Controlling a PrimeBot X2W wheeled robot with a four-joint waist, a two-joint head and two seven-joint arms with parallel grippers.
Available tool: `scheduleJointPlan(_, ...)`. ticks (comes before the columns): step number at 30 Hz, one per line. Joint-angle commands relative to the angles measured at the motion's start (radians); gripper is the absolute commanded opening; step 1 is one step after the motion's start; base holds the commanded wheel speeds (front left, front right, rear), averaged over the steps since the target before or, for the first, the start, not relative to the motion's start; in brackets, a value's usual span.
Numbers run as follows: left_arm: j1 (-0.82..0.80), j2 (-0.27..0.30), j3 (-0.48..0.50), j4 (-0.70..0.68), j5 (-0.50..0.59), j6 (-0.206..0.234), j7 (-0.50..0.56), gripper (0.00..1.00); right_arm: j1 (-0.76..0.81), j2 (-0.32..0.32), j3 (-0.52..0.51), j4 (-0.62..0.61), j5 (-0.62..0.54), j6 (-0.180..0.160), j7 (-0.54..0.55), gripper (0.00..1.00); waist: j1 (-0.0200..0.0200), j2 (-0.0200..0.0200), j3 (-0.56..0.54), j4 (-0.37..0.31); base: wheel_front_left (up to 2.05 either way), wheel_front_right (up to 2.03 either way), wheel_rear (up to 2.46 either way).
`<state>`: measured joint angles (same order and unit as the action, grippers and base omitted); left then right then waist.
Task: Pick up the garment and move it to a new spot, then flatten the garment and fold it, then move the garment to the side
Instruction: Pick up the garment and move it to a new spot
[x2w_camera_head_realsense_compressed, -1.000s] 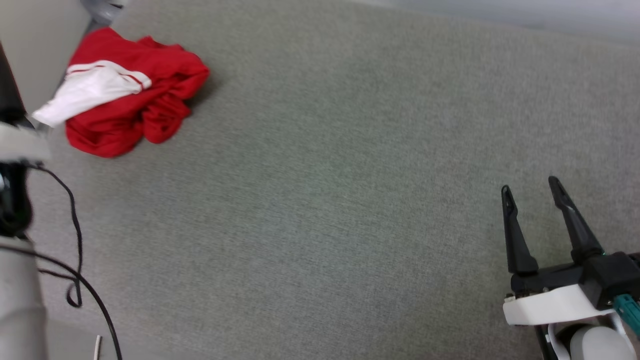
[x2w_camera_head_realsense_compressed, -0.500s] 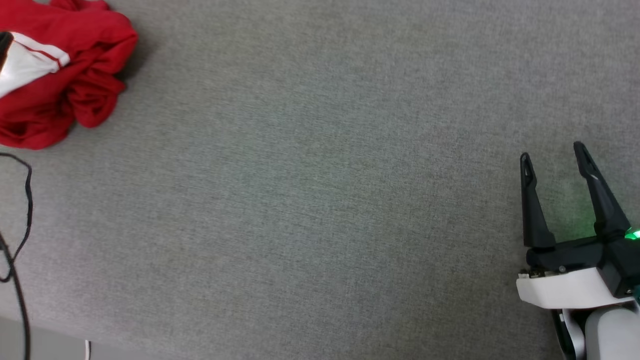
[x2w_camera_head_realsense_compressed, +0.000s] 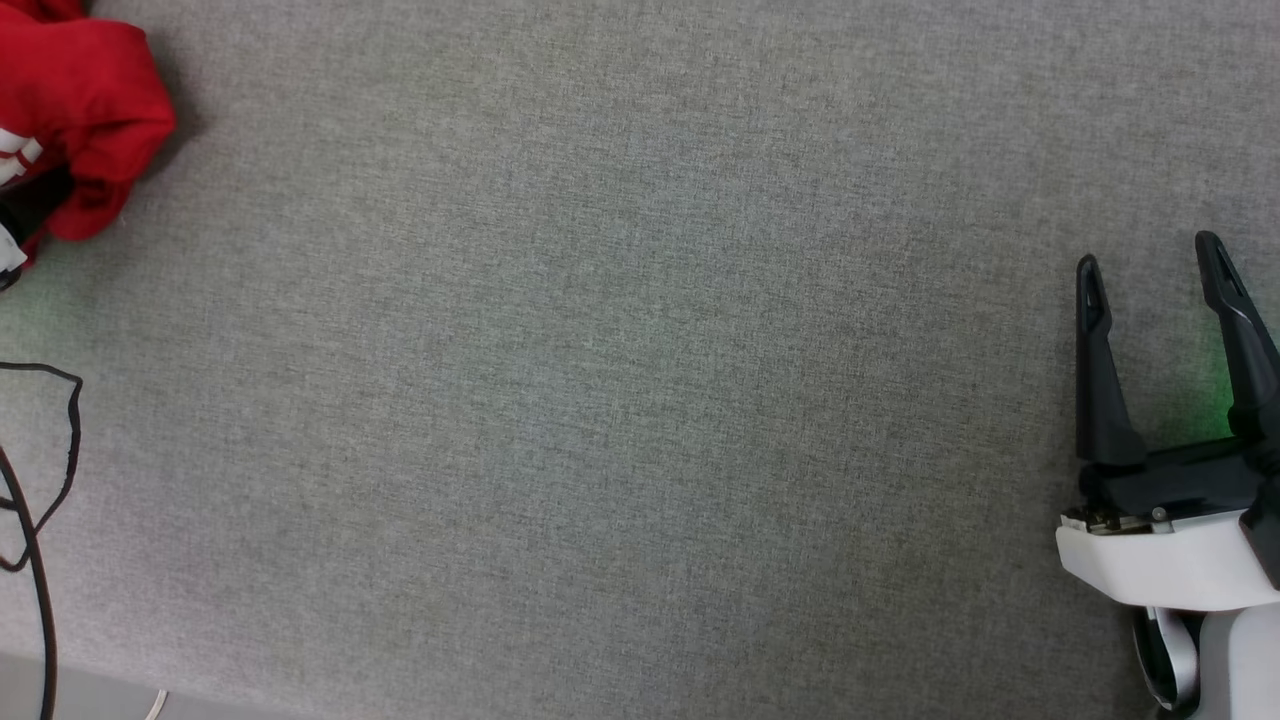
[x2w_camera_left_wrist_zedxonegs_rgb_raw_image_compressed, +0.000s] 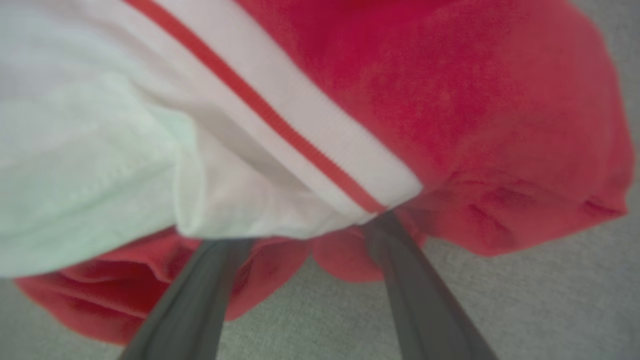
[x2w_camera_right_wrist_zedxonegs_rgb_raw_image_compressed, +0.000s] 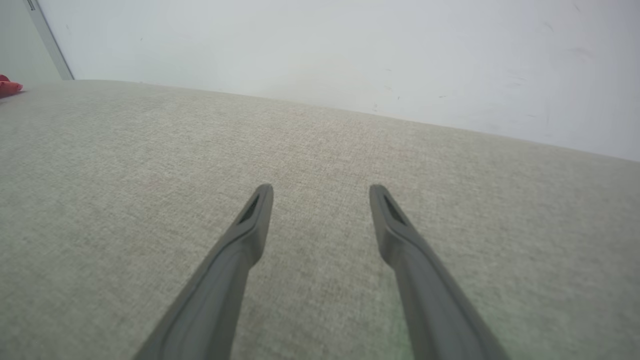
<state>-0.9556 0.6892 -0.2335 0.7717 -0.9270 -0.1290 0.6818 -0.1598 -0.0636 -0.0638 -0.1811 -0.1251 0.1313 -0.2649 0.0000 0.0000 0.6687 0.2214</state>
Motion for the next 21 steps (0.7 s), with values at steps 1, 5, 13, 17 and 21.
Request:
scheduleJointPlan(1, 0.007, -0.027, -0.025, 0.017, -0.001, 0.0, 0.009, 1.0, -0.012, -0.009, -0.006, 0.02, -0.008, -0.001, 0.001, 1.0, 0.0, 0.0, 0.004, -0.001, 0.0, 0.0, 0.0)
scheduleJointPlan(5, -0.001, -0.034, -0.079, 0.037, -0.007, 0.0, 0.001, 1.0, -0.011, -0.009, -0.007, 0.022, -0.009, -0.001, 0.001, 1.0, 0.0, 0.0, 0.006, -0.002, 0.0, 0.0, 0.0)
scheduleJointPlan(13, -0.048, 0.033, -0.167, 0.004, 0.005, 0.0, -0.105, 0.0, 0.008, -0.004, 0.001, 0.036, -0.002, -0.001, 0.001, 1.0, 0.0, 0.0, -0.058, 0.012, 0.0, 0.0, 0.0)
scheduleJointPlan(17, -0.079, 0.074, -0.228, -0.051, 0.03, 0.0, -0.184, 0.0, 0.017, 0.001, 0.009, 0.047, 0.009, -0.001, -0.001, 1.0, 0.0, 0.0, -0.123, 0.013, 0.0, 0.0, 0.0)
scheduleJointPlan(21, -0.11, 0.114, -0.289, -0.121, 0.055, 0.0, -0.227, 0.0, 0.032, 0.009, 0.018, 0.063, 0.023, -0.001, -0.001, 1.0, 0.0, 0.0, -0.194, 0.005, 0.0, 0.0, 0.0)
